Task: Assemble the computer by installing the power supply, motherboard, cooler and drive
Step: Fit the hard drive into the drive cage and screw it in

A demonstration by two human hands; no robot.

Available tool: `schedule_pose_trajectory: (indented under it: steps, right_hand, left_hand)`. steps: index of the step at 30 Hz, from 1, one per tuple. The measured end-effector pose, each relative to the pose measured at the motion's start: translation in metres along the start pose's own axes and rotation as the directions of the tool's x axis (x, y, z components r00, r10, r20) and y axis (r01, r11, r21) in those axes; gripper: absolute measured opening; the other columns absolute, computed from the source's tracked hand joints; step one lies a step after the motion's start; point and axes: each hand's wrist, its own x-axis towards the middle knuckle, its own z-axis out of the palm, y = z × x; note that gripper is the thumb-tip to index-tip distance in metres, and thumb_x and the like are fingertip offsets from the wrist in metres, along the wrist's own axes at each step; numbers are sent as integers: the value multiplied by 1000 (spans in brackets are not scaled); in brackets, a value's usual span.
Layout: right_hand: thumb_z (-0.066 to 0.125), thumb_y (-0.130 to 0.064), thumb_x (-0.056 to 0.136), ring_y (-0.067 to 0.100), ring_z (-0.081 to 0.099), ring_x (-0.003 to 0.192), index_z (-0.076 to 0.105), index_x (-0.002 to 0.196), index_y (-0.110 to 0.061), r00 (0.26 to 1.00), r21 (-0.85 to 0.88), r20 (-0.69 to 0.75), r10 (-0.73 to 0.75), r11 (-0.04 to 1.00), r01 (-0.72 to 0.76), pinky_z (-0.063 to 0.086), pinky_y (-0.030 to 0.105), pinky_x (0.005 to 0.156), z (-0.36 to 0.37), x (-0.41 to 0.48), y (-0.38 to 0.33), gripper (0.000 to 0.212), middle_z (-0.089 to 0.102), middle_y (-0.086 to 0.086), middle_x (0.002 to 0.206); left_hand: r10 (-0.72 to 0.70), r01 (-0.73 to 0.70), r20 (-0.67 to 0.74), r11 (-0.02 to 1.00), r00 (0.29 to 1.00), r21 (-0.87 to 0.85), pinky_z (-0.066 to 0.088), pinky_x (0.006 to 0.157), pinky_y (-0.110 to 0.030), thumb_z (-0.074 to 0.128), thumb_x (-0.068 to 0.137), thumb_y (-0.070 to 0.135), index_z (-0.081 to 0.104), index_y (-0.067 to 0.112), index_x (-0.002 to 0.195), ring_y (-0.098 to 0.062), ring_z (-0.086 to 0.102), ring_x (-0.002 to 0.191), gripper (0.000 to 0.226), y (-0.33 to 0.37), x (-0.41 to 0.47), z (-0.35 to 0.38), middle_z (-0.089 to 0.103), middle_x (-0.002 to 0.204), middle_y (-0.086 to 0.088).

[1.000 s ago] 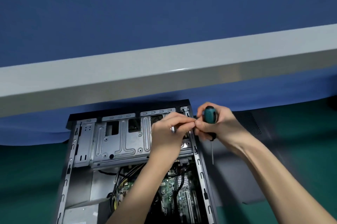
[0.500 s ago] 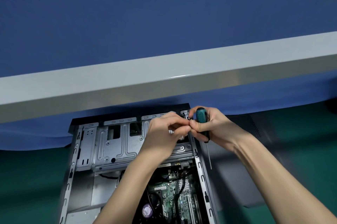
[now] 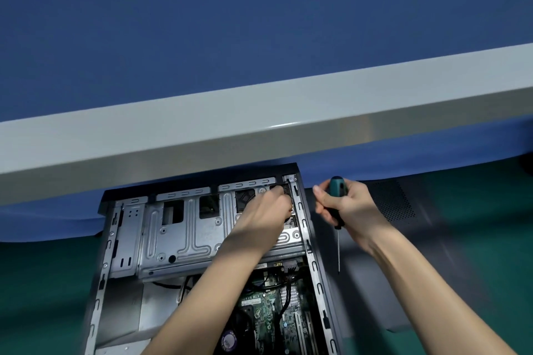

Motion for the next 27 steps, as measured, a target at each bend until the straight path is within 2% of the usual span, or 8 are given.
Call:
schedule_pose_trajectory:
  steps: [3, 7, 11, 15, 20, 22, 25, 27]
  right_hand:
    - [65, -8, 90, 16, 44, 41, 54, 83, -2, 1000, 11, -14, 17, 1000, -17, 34, 21, 39, -1, -2, 2, 14, 57, 11, 56]
    - [65, -8, 90, 16, 44, 42, 54, 81, -3, 999, 5, -31, 39, 999, -39, 34, 22, 39, 2, -5, 0, 14, 56, 11, 55]
    - [63, -4, 90, 15, 45, 40, 56, 83, 0, 997, -100, -42, 62, 993, -66, 34, 20, 38, 6, -8, 0, 11, 57, 11, 56]
    - [61, 1, 91, 11, 43, 35, 54, 82, 2, 997, -237, -64, 40, 970, -54, 36, 20, 38, 14, -10, 2, 11, 52, 15, 57]
    - [60, 1, 91, 12, 41, 35, 53, 82, 2, 996, -250, -79, 33, 967, -52, 36, 20, 38, 15, -10, 3, 12, 52, 14, 56]
    - [61, 0, 91, 12, 42, 35, 54, 82, 2, 996, -253, -82, 35, 966, -55, 36, 19, 38, 15, -10, 4, 12, 53, 13, 56]
    - [61, 0, 91, 13, 42, 36, 54, 82, 2, 995, -248, -87, 38, 967, -59, 36, 20, 38, 14, -9, 5, 12, 53, 14, 57]
    - [61, -1, 91, 13, 42, 36, 54, 82, 1, 994, -234, -94, 47, 970, -68, 36, 20, 38, 15, -9, 5, 12, 53, 14, 57]
  left_hand:
    - [23, -24, 12, 995, 1000, 96, 43, 70, -39, 49, 90, 2, 57, 7, 87, -22, 47, 80, 10, 2, 1, -1, 49, 90, -4]
    - [61, -66, 36, 985, 997, 161, 39, 69, -34, 49, 90, 1, 57, 6, 91, -26, 50, 87, 9, 6, 5, -6, 51, 96, -6]
    - [40, -63, 135, 983, 990, 171, 43, 75, -36, 43, 95, 3, 61, 4, 101, -32, 56, 95, 18, 16, 15, -14, 59, 104, -15]
    - [11, -31, 102, 981, 995, 191, 42, 66, -33, 52, 90, -3, 61, 4, 92, -29, 59, 83, 11, 16, 16, -14, 61, 88, -13]
    - [3, -10, 58, 994, 998, 112, 49, 81, -40, 56, 95, 18, 68, 5, 98, -24, 60, 89, 18, 9, 11, -8, 61, 99, -6]
    - [9, -17, 61, 990, 998, 141, 48, 77, -38, 55, 94, 14, 67, 5, 98, -25, 59, 88, 16, 9, 10, -8, 61, 98, -6]
    - [12, -31, 86, 975, 996, 221, 43, 65, -35, 56, 89, 1, 63, 6, 86, -27, 57, 79, 9, 12, 13, -12, 59, 88, -9]
    - [-9, -14, 122, 981, 992, 192, 49, 69, -39, 58, 88, 1, 61, 5, 82, -28, 60, 78, 7, 14, 18, -17, 60, 85, -10]
